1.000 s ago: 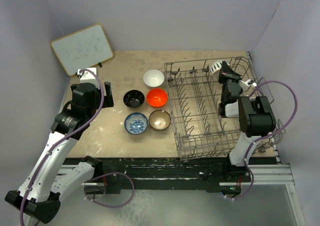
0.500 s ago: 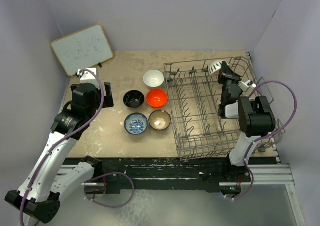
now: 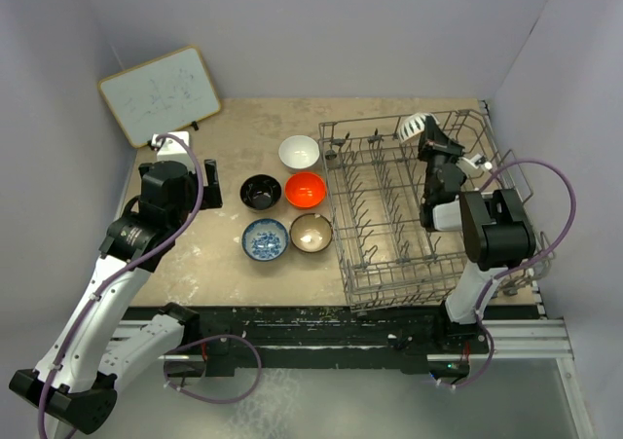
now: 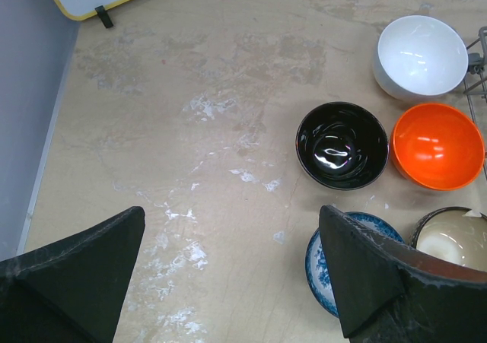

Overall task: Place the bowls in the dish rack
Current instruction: Adjust the bowl in the dish rack.

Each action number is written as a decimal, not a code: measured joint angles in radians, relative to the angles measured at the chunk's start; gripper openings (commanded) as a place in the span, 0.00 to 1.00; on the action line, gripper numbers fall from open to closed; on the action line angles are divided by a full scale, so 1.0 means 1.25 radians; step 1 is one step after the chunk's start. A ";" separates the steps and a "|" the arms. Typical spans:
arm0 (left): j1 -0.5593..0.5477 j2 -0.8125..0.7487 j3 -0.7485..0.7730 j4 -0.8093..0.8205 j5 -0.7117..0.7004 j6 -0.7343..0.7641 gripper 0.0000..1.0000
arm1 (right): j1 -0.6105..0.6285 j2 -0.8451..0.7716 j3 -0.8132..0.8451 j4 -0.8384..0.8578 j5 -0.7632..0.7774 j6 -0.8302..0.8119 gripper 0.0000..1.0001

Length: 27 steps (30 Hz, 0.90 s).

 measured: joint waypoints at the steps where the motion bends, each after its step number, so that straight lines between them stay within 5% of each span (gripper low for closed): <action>1: 0.000 0.000 0.000 0.000 0.000 0.000 0.99 | 0.002 -0.005 -0.005 -0.001 0.004 -0.001 0.00; 27: -0.005 0.007 -0.001 0.003 -0.008 0.000 0.99 | -0.027 0.019 -0.081 0.013 0.069 -0.038 0.00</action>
